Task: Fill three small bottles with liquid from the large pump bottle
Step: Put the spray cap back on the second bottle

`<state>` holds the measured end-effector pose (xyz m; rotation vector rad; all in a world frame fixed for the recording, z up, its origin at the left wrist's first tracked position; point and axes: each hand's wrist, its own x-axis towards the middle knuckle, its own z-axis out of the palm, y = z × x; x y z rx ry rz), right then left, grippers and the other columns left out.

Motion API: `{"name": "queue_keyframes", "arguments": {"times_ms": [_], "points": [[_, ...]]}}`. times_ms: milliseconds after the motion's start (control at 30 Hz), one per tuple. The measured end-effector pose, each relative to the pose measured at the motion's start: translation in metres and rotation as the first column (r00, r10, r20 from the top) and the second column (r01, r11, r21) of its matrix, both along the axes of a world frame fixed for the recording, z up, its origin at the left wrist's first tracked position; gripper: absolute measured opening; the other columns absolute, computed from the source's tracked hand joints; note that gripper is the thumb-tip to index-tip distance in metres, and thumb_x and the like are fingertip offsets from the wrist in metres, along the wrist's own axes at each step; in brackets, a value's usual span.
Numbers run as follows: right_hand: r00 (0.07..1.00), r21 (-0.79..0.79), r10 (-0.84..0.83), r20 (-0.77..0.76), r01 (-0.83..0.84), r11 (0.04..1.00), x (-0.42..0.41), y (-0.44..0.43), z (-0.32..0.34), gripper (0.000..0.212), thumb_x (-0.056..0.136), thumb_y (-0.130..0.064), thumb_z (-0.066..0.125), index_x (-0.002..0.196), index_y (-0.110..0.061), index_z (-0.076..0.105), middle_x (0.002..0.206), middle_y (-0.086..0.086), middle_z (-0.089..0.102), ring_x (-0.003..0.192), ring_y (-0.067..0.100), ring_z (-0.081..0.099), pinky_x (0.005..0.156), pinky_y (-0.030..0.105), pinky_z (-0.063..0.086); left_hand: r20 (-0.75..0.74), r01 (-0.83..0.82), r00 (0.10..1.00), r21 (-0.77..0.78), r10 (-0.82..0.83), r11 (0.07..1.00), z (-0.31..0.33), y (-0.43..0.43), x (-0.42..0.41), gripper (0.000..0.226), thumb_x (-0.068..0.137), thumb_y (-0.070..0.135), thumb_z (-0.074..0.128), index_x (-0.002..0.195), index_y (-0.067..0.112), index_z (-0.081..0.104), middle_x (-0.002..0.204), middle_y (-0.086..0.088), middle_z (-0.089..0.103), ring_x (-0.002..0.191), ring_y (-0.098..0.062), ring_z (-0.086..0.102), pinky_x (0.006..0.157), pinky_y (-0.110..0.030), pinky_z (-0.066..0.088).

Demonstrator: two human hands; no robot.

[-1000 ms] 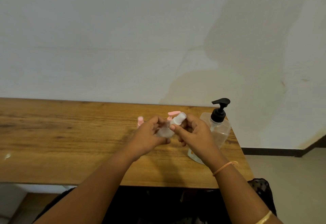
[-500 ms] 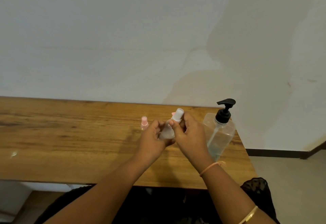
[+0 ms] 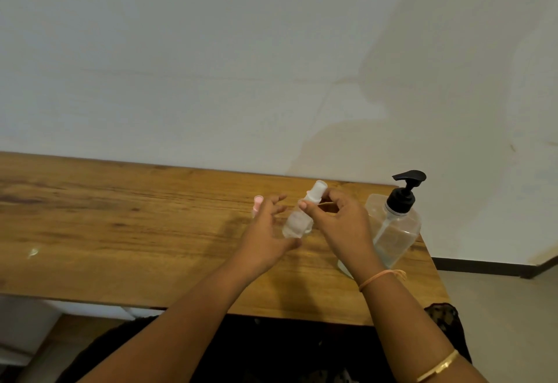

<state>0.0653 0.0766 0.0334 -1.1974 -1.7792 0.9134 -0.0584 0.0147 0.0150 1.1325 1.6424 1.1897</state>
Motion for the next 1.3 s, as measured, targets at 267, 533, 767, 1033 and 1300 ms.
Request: {"name": "queue_keyframes", "arguments": {"times_ms": [267,533,767,1033,1300], "points": [[0.943,0.027,0.002,0.332,-0.011,1.0,-0.021,0.004,-0.024,0.017,0.084,-0.024,0.068,0.095,-0.011,0.066,0.092,0.005,0.064,0.084,0.018,0.057,0.072,0.034,0.05,-0.009,-0.265,0.964,0.01,0.265,0.964,0.009,-0.004,-0.035,0.038,0.083,0.003,0.066,0.109,0.027,0.053,0.113,0.006,0.061,0.1,-0.009,0.058,0.064,-0.014,0.045],[0.897,0.072,0.023,0.442,-0.061,0.996,-0.05,0.015,-0.029,0.011,0.089,-0.018,0.059,0.094,-0.009,0.062,0.092,0.007,0.063,0.083,0.022,0.056,0.065,0.028,0.038,-0.107,-0.359,0.925,0.057,0.364,0.931,0.006,-0.011,-0.051,0.031,0.082,0.003,0.066,0.102,0.025,0.057,0.101,0.011,0.061,0.094,-0.009,0.059,0.081,-0.025,0.048],[0.902,0.038,0.02,0.431,-0.04,0.998,-0.07,0.024,-0.036,0.011,0.089,-0.012,0.058,0.081,-0.017,0.053,0.091,0.008,0.064,0.085,0.025,0.058,0.076,0.035,0.044,-0.101,-0.371,0.921,0.068,0.377,0.926,0.002,-0.008,-0.056,0.029,0.083,-0.001,0.063,0.102,0.02,0.059,0.097,0.013,0.059,0.091,-0.007,0.058,0.07,-0.012,0.043],[0.908,0.042,-0.011,0.42,-0.007,0.999,-0.075,0.024,-0.04,0.005,0.09,-0.011,0.056,0.087,-0.015,0.055,0.094,0.008,0.064,0.087,0.024,0.057,0.081,0.039,0.045,-0.116,-0.354,0.924,0.094,0.363,0.931,0.0,-0.004,-0.058,0.031,0.081,0.0,0.065,0.101,0.022,0.059,0.092,0.019,0.057,0.087,0.0,0.056,0.072,-0.011,0.044],[0.907,0.069,-0.017,0.421,-0.013,0.998,-0.072,0.019,-0.035,0.015,0.091,-0.007,0.051,0.105,-0.006,0.059,0.096,0.011,0.066,0.089,0.029,0.061,0.08,0.04,0.047,-0.116,-0.354,0.925,0.09,0.363,0.931,-0.001,-0.003,-0.058,0.03,0.082,0.0,0.065,0.1,0.023,0.058,0.093,0.018,0.057,0.087,-0.001,0.056,0.069,-0.01,0.043]]}}
